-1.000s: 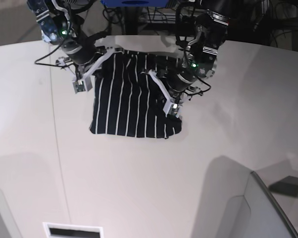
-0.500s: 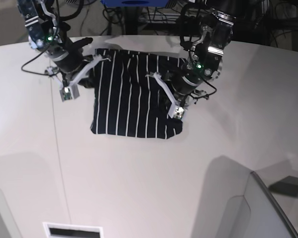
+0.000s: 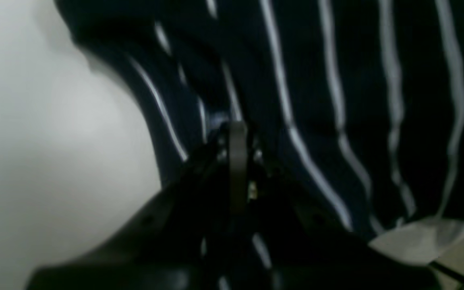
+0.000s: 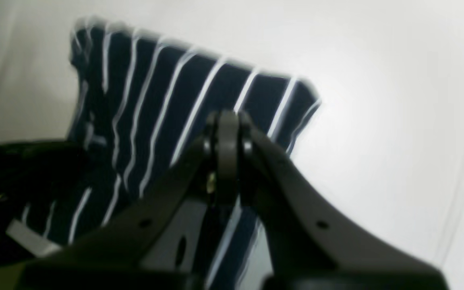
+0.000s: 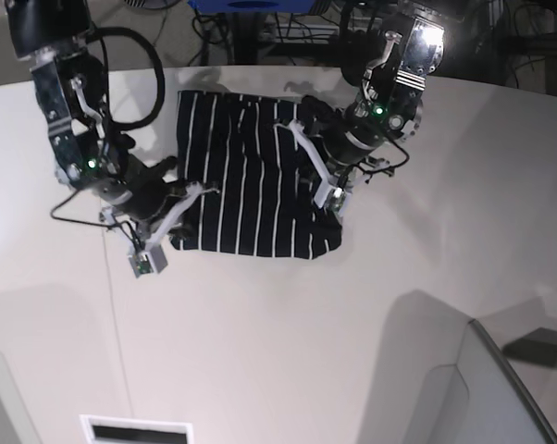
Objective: Layout the t-shirt on the table in an organized manner, then fold the t-shirt properly
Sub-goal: 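Grasp the stack's edges with both grippers and square the folded shirt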
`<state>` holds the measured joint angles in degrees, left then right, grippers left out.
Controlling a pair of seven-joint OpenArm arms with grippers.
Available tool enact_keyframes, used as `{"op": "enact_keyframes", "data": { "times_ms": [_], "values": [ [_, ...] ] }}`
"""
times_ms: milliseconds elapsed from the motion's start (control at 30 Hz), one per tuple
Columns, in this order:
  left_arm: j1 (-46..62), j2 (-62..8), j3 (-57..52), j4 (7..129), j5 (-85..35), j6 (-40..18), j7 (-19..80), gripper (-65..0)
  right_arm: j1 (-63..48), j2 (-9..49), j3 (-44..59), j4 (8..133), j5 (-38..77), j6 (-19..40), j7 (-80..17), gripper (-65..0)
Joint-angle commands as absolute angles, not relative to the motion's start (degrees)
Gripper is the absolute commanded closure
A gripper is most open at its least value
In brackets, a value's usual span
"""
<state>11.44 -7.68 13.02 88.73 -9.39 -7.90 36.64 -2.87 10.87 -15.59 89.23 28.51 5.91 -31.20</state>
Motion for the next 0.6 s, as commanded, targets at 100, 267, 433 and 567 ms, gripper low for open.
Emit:
{"op": "enact_keyframes", "data": {
  "times_ms": [100,267,433,567],
  "values": [
    [11.8,-9.1,12.5,88.7,-9.5,-8.0,35.4,0.0,1.8,11.0,-15.3,83.6,29.0,6.9,-27.9,-0.8],
    [12.5,-9.2,12.4,87.7,-9.5,-8.0,35.5,0.0,4.8,11.1,-15.3,74.0,29.0,7.0,-24.6,-0.8],
    [12.9,-9.2,12.8,85.5,-9.5,-8.0,35.4,0.0,5.2,11.2,-15.3,66.0,32.1,7.0,-19.5,-0.8],
    [13.1,-9.5,12.7,85.3,-9.5,-8.0,35.4,0.0,7.2,11.4,-15.9,58.9,31.6,7.0,-14.8,-0.8]
  ]
}}
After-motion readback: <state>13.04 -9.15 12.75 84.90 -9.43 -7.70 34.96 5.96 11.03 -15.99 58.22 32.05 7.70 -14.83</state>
